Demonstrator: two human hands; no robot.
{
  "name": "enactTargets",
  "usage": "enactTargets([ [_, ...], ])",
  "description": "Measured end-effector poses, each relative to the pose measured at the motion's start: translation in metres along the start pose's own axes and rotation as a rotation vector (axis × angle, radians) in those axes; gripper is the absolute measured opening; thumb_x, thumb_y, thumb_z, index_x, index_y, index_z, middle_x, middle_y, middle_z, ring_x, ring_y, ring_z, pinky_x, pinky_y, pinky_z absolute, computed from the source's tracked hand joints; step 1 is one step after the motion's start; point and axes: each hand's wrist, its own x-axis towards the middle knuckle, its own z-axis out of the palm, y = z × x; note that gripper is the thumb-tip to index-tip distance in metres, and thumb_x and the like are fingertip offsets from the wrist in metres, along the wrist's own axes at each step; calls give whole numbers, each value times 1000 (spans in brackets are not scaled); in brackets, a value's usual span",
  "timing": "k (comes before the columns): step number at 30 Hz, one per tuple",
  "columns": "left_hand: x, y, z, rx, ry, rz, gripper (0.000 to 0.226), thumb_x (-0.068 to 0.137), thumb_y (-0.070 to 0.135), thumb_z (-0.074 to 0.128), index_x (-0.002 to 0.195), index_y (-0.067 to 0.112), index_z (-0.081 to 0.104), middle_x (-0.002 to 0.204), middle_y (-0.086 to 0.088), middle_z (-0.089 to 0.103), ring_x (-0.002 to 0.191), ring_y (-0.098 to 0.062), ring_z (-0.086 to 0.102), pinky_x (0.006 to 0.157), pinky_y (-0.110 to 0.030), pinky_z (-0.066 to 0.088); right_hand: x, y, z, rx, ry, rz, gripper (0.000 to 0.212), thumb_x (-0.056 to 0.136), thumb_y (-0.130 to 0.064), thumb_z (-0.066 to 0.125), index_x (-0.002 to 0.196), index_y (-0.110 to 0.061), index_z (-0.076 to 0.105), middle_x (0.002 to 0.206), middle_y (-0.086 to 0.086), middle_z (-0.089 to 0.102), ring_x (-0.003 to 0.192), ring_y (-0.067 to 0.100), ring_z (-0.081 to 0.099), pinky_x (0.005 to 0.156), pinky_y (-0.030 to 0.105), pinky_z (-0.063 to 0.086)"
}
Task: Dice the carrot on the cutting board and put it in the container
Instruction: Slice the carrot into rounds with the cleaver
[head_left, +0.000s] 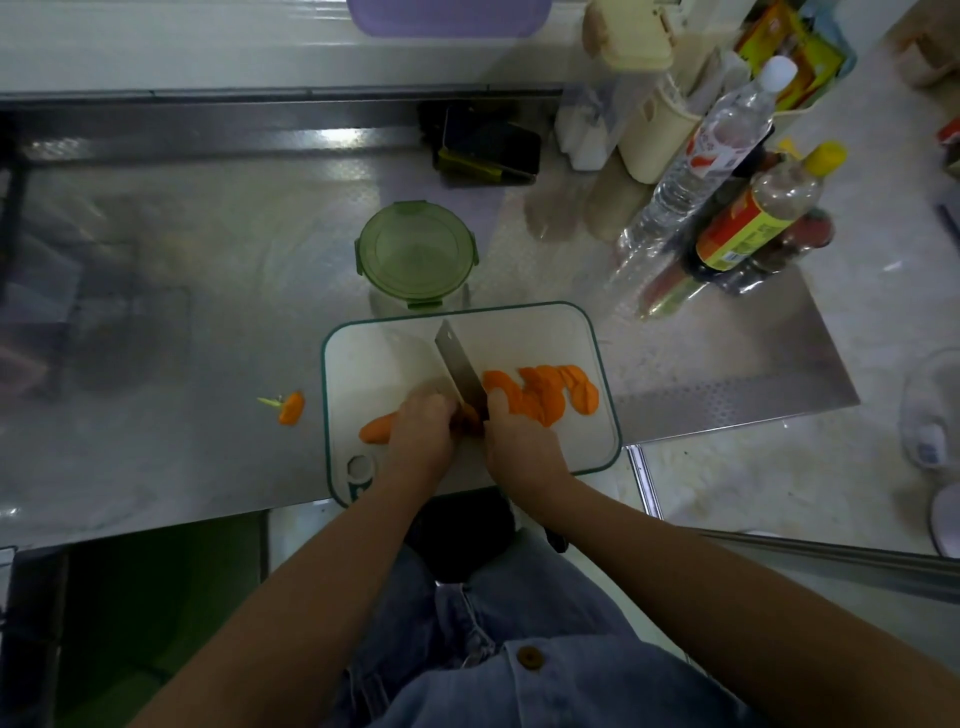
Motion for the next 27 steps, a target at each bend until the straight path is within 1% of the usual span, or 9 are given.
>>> enactTargets([
  [4,-1,0,-1,-21,-17,12,21,90,13,55,99,18,72,101,-11,65,95,-28,58,86,-36,45,2,4,0,-16,35,-19,49,90,-11,55,135,-8,37,97,11,61,77,25,61,57,36,51],
  [8,-4,4,-5,-58,-18,41,28,90,11,52,99,25,75,102,-7,66,94,-27,60,86,-31,42,10,9,-9,26,21,-8,50,97,-22,45,143,-9,30,105,14,62,87,26,60,59,32,41],
  [12,-3,4,-5,-28,0,37,23,90,14,54,96,24,75,97,-8,64,92,-27,60,83,-33,42,10,13,-10,11,24,-24,50,98,-26,42,144,-11,29,106,13,62,88,25,59,60,28,33],
  [15,-3,-3,-9,2,72,23,14,89,16,59,92,15,72,95,-11,60,89,-28,57,74,-31,38,9,12,-11,-17,30,-8,47,98,-25,41,142,-9,31,103,13,63,86,26,60,60,28,33],
  [17,-4,-11,-16,-9,196,27,9,86,16,63,85,9,68,88,-11,57,84,-29,56,68,-31,33,10,9,-12,-8,25,-10,43,98,-24,42,137,-9,36,100,13,64,85,27,60,59,30,35],
  [18,-5,-17,-20,-26,262,19,8,85,16,65,83,8,66,85,-11,56,82,-28,56,68,-32,36,11,7,-14,5,21,-17,38,98,-24,41,133,-8,39,98,13,64,83,27,60,58,31,36],
  [21,-8,-35,-32,-77,394,-57,6,85,14,65,85,9,64,86,-10,57,80,-27,56,70,-39,46,14,-3,-16,62,18,-86,28,99,-26,41,116,-5,45,91,14,63,74,29,59,54,31,32],
  [24,-15,-63,-44,-102,459,-221,8,86,15,64,89,8,63,90,-12,59,81,-31,58,72,-40,48,19,-19,-15,71,-16,-154,32,100,-29,39,119,-3,44,89,17,64,71,33,60,53,30,30],
  [27,-21,-95,-53,-137,515,-382,14,85,22,67,84,10,60,86,-13,65,82,-33,60,70,-38,45,25,-31,-13,102,-39,-146,33,100,-29,40,120,-3,43,90,18,65,75,35,61,55,31,31],
])
